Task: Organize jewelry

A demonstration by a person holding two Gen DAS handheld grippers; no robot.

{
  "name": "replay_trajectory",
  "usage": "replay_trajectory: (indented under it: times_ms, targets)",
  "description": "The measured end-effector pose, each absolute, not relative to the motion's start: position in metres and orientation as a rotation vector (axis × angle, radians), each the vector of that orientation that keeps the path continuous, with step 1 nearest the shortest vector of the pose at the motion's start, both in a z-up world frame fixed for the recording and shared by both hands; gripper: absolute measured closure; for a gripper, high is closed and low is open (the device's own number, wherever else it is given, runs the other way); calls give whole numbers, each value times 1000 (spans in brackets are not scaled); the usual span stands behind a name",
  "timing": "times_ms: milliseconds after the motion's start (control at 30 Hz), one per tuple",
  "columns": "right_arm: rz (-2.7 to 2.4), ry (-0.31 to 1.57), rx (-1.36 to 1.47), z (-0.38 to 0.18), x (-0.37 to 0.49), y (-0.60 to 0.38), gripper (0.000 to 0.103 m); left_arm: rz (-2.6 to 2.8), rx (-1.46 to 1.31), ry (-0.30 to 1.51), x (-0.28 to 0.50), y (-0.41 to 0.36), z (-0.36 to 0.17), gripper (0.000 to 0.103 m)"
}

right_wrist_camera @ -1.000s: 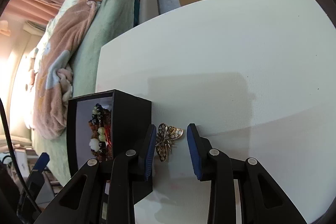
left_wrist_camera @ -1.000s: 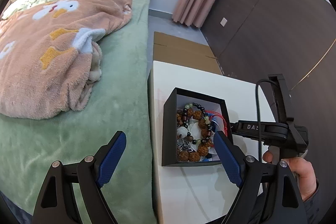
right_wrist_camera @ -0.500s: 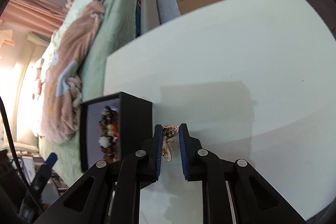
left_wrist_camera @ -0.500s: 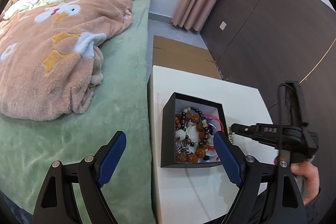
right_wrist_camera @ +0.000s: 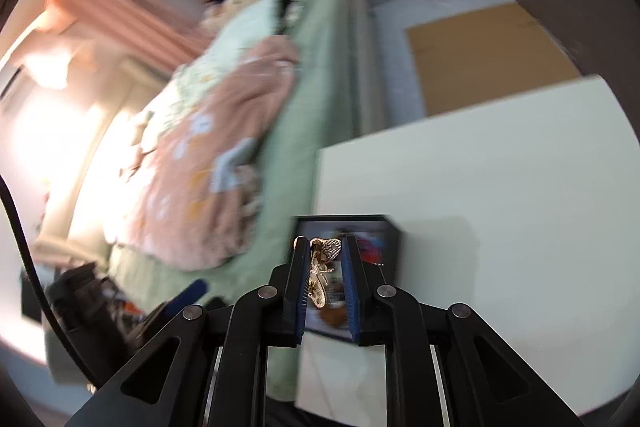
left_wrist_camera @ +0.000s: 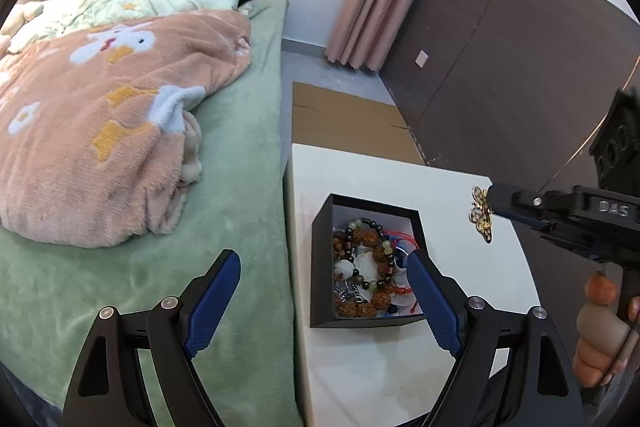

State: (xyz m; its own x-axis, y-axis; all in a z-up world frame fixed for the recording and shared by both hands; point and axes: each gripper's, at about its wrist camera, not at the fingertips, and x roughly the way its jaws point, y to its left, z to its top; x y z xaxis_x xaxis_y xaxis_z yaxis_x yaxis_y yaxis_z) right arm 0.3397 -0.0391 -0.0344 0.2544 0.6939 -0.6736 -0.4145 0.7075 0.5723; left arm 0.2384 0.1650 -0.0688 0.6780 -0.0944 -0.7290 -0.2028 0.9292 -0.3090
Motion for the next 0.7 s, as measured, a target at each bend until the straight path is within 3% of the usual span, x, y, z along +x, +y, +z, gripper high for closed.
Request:
replay_trajectory:
  times_ms: [67,100,133,700]
  targets:
    - [809,1045,263,-28,333,-31,63,62,-389,822,236,168,-67,17]
    - [819,1029,258,-25,330,-30,37,62,-389,820,235,168,-66,17]
    - [812,1003,260,-22,327,-31,24,61,-388,817,234,169,-65,17]
    - [639,993,291,-29,295,-98,23,5,-363,751,215,143,-41,17]
